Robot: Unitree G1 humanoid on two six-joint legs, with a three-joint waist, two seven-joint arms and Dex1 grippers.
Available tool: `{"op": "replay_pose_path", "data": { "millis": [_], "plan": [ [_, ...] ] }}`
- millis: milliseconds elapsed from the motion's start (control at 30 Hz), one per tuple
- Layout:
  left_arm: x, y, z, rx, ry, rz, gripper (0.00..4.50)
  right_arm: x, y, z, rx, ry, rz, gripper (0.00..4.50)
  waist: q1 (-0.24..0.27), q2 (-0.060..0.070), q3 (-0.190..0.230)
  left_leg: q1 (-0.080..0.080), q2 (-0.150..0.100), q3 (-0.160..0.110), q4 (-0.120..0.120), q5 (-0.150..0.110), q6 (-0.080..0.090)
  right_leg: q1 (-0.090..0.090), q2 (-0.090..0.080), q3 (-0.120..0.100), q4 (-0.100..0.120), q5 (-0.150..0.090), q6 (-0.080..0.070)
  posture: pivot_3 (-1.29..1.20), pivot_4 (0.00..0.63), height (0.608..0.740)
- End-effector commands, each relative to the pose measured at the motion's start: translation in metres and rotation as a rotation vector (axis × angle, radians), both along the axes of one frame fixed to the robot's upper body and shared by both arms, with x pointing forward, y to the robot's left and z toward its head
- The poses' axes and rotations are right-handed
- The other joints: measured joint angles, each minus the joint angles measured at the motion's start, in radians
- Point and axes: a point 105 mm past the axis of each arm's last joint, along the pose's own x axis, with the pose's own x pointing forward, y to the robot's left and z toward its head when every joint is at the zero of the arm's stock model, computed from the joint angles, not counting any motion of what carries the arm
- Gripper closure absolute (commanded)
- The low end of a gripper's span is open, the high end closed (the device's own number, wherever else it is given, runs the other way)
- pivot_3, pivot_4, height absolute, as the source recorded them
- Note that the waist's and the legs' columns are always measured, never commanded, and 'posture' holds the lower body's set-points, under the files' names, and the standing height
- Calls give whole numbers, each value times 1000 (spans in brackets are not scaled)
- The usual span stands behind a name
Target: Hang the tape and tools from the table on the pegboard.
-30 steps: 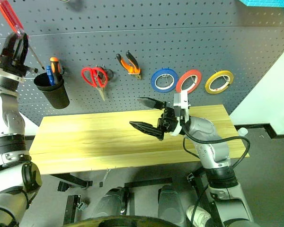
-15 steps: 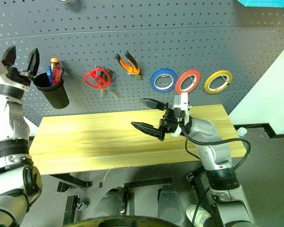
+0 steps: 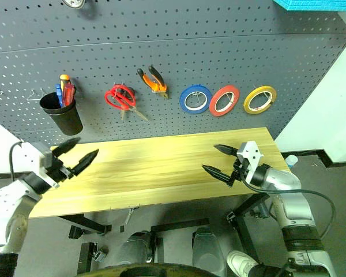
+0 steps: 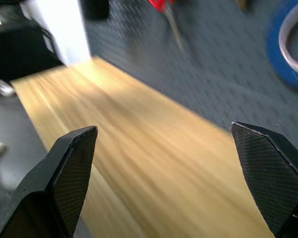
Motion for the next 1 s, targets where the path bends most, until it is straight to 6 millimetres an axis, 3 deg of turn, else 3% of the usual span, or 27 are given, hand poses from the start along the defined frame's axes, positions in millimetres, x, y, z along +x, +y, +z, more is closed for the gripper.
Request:
{"op": "replay_pose_path", "data": {
  "millis": [33, 133, 200, 300, 400, 500, 567, 600, 633, 667, 700, 767, 867, 1000],
  "plan": [
    [-17, 2, -52, 62, 73, 49, 759, -6, -36, -22, -62, 19, -114, 0, 1, 5, -14, 0, 0, 2, 0, 0, 0, 1, 0, 1, -1, 0, 0, -43, 27, 740],
    [-39, 11, -102, 48, 166, 144, 759, -14, -64, -49, -106, 75, -235, 0, 2, 3, -26, 3, -1, 10, 0, -1, 2, 0, -4, 4, 3, -1, 1, -51, 15, 740],
    [-53, 16, -125, 57, 205, 195, 759, -19, -76, -60, -129, 86, -289, 0, 2, 2, -28, 3, -1, 10, -2, -1, 3, -3, -4, 4, 5, -1, 1, -54, 13, 740],
    [-65, 20, -141, 52, 223, 236, 759, -21, -85, -66, -139, 83, -327, 0, 2, 3, -31, 3, 1, 10, -1, -1, 3, -5, -3, 4, 9, -1, 1, -56, 11, 740],
    [-66, 22, -143, 59, 202, 254, 759, -19, -86, -68, -143, 77, -331, 0, -3, 13, -41, 4, 2, 10, 2, -2, 2, -5, -3, 2, 5, -1, 1, -52, 11, 740],
    [-60, 23, -141, 68, 175, 261, 759, -15, -85, -68, -142, 71, -332, 0, -16, 40, -55, -5, 20, 5, -2, -3, 4, 16, 11, -15, -44, 5, 1, -44, 10, 740],
    [-54, 23, -140, 71, 159, 264, 759, -11, -82, -70, -143, 66, -331, 0, -21, 39, -65, -18, 26, 4, -4, -3, 5, 32, 14, -18, -70, 28, 3, -41, 11, 740],
    [-52, 23, -140, 71, 156, 262, 759, -9, -80, -70, -143, 64, -331, 0, -11, 14, -67, -22, 38, 17, -7, -3, 6, 28, 12, -16, -37, 29, -5, -39, 10, 740],
    [-50, 23, -141, 71, 156, 261, 759, -8, -78, -71, -143, 61, -330, 0, 7, -17, -67, -19, 40, 47, -7, -3, 7, 17, 6, -12, 57, -22, -20, -37, 7, 740],
    [-49, 22, -141, 70, 155, 259, 759, -6, -76, -72, -142, 59, -329, 0, 10, -33, -59, -6, 32, 82, -5, -1, 9, 25, 7, 20, 118, -118, -15, -37, 7, 740],
    [-47, 22, -142, 69, 154, 259, 759, -5, -74, -72, -140, 55, -328, 0, 12, -24, -63, 10, 28, 92, 3, -1, 10, 15, 4, 35, 132, -136, -15, -37, 6, 740],
    [-46, 20, -144, 68, 155, 258, 759, -2, -71, -72, -137, 48, -325, 0, 15, -14, -63, 17, 31, 93, 21, -1, 10, 20, 8, 29, 129, -138, -21, -37, 3, 740],
    [-47, 17, -150, 70, 169, 254, 759, 2, -65, -73, -133, 37, -323, 0, 4, -6, -67, 18, 34, 85, 20, -8, 8, 35, 8, 14, 113, -138, -22, -39, 0, 740],
    [-50, 17, -159, 72, 193, 258, 759, 5, -61, -72, -131, 26, -319, 0, 1, -10, -69, 19, 32, 85, 13, -14, 18, 51, 8, 16, 85, -127, -24, -41, 0, 740]
  ]
}}
